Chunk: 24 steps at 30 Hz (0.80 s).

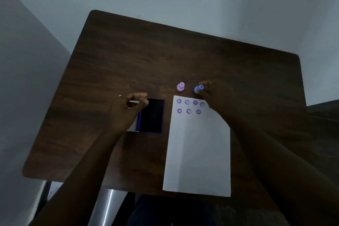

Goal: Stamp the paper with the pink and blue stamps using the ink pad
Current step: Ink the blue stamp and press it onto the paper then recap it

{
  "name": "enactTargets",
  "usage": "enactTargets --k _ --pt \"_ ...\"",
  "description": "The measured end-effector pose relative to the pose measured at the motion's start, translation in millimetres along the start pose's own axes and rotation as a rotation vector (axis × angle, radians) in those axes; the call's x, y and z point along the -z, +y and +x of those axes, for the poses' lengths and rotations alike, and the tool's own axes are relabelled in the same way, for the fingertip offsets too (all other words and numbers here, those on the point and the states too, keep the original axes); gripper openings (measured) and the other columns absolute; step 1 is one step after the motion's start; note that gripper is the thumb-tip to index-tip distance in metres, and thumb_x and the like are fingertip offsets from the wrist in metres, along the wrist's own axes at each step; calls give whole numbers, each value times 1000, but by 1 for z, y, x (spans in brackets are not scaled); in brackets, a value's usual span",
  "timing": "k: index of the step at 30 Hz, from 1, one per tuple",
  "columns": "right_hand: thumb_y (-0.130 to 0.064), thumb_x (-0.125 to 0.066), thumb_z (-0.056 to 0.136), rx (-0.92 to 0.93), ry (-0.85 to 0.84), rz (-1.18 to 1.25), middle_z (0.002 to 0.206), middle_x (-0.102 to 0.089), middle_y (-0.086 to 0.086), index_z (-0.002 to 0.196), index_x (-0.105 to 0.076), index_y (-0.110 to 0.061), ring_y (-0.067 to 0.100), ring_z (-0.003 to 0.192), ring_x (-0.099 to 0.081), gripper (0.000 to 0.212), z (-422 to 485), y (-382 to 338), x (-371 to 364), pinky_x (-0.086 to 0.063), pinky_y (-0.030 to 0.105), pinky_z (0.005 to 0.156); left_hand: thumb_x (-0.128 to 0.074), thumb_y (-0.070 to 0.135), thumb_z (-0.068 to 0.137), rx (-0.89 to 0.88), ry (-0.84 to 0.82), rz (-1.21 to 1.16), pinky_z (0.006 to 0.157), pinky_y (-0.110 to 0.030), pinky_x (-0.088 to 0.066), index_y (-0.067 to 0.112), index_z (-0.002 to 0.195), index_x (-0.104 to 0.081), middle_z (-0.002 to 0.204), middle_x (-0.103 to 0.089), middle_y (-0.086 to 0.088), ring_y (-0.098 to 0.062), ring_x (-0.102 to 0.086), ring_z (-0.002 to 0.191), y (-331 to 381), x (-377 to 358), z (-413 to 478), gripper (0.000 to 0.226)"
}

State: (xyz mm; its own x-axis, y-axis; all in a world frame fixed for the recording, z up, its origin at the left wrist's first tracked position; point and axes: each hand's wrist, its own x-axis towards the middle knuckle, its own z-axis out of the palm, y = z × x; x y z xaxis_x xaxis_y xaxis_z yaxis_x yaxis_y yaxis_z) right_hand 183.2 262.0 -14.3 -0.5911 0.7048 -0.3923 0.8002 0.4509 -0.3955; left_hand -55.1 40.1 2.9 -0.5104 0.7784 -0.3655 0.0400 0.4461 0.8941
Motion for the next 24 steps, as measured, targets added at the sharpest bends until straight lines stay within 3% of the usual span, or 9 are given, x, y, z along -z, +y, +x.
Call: enactTargets --k 2,4,6,9,13,19,22,24 --pt "-47 -70 83 -161 71 340 95 -72 -15 104 -68 -41 -1 85 -67 22 -11 -7 6 -51 15 75 -72 24 88 -6 7 -2 90 -45 -56 43 98 -67 109 -73 5 -18 -68 97 0 0 0 22" --pt "-48 -74 79 -365 268 822 81 -72 -12 102 -73 -30 5 76 -65 29 -26 -16 11 -50 22 70 -72 26 87 5 -7 -8 91 -43 -57 44 98 -67 110 -73 7 -16 -68 100 0 -1 0 21" --pt "-40 -74 82 -507 242 1160 68 -67 -10 95 -74 -19 9 64 -52 25 -42 -23 14 -42 25 61 -73 27 87 18 -23 -22 91 -41 -57 43 99 -68 109 -73 8 -15 -68 100 2 -4 1 21" --pt "-37 -72 84 -566 134 1485 79 -72 -8 92 -75 -21 8 64 -53 17 -58 -41 17 -44 26 63 -75 28 84 41 -53 -50 88 -40 -58 40 99 -69 104 -74 7 -18 -69 101 8 -10 1 20" --pt "-35 -72 84 -525 53 1585 78 -74 -4 84 -80 -20 8 65 -58 17 -75 -59 9 -48 27 65 -79 28 79 34 -119 -104 77 -23 -60 41 94 -72 97 -78 13 -10 -74 95 24 -24 -8 21" --pt "-38 -72 82 -495 3 1478 83 -74 1 96 -77 -13 15 76 -58 29 -89 -85 -6 -50 31 71 -82 23 77 -82 -215 -117 74 -12 -56 44 101 -69 92 -77 24 1 -73 94 45 -46 -19 35" --pt "-35 -69 86 -484 -15 1465 88 -74 3 104 -75 -12 16 80 -58 30 -94 -93 -10 -52 32 75 -83 28 75 -139 -197 -28 77 -3 -50 46 107 -66 96 -73 21 3 -70 91 49 -51 -19 40" --pt "-34 -68 89 -485 -18 1452 84 -72 3 109 -73 -9 15 78 -58 32 -96 -95 -11 -52 30 73 -83 25 75 -165 -193 -19 78 -4 -50 35 115 -68 95 -74 13 3 -70 89 50 -54 -18 44"
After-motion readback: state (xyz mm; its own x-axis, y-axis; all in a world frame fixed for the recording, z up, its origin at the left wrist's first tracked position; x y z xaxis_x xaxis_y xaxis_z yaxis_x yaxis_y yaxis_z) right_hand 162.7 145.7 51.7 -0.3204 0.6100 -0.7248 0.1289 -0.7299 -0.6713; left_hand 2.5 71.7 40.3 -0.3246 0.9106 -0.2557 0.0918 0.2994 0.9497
